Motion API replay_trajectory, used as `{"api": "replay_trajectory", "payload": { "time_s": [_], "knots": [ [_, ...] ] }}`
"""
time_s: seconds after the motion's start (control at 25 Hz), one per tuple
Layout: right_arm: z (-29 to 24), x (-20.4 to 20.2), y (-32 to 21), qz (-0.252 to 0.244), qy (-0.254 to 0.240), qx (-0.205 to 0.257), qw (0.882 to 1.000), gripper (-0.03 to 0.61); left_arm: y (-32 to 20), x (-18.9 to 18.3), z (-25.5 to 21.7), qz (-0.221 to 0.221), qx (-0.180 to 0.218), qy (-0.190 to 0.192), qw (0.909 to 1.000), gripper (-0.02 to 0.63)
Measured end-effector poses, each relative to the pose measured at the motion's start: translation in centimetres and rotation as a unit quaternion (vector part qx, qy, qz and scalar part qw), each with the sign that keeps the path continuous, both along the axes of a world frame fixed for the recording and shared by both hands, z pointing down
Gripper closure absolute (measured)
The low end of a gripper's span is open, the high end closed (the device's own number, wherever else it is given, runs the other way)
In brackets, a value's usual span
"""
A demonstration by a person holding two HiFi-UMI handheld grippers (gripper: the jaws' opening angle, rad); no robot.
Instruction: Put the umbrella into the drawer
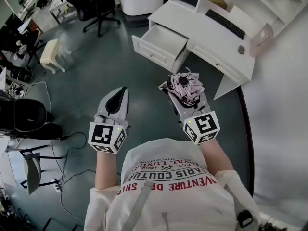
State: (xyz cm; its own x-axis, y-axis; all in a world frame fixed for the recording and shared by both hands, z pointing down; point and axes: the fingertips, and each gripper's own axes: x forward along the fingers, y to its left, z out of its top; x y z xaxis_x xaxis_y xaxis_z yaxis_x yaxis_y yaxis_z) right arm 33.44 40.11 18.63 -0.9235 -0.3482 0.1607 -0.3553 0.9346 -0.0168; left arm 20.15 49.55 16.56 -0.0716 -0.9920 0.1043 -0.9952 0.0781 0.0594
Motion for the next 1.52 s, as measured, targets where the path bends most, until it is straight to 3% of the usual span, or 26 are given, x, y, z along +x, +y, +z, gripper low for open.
{"api": "replay_trajectory", "payload": {
  "time_s": [0.44, 0.8, 1.04, 1.28, 1.52],
  "knots": [
    [0.9, -0.3, -0.1, -0.007, 0.004, 0.014, 1.0, 0.356, -0.4, 0.0, 0.6, 0.003, -0.006, -0.032, 0.9995, 0.607],
    [3.3, -6.2, 0.8, 0.002, 0.023, -0.025, 0.999, 0.356, 0.9, -6.5, 2.4, 0.004, -0.006, 0.006, 1.0, 0.606],
    [4.5, -10.8, -6.4, 0.001, 0.026, -0.031, 0.999, 0.356, -5.3, -10.8, 3.7, -0.003, -0.014, 0.004, 0.9999, 0.607],
    [4.1, -16.6, -15.6, 0.003, 0.022, -0.021, 1.0, 0.356, -14.7, -16.4, 2.9, 0.003, -0.003, -0.004, 1.0, 0.606],
    [4.3, -18.9, -23.4, 0.015, 0.024, -0.017, 0.999, 0.356, -23.7, -18.6, 2.5, 0.026, 0.006, -0.01, 0.9996, 0.606]
  ]
}}
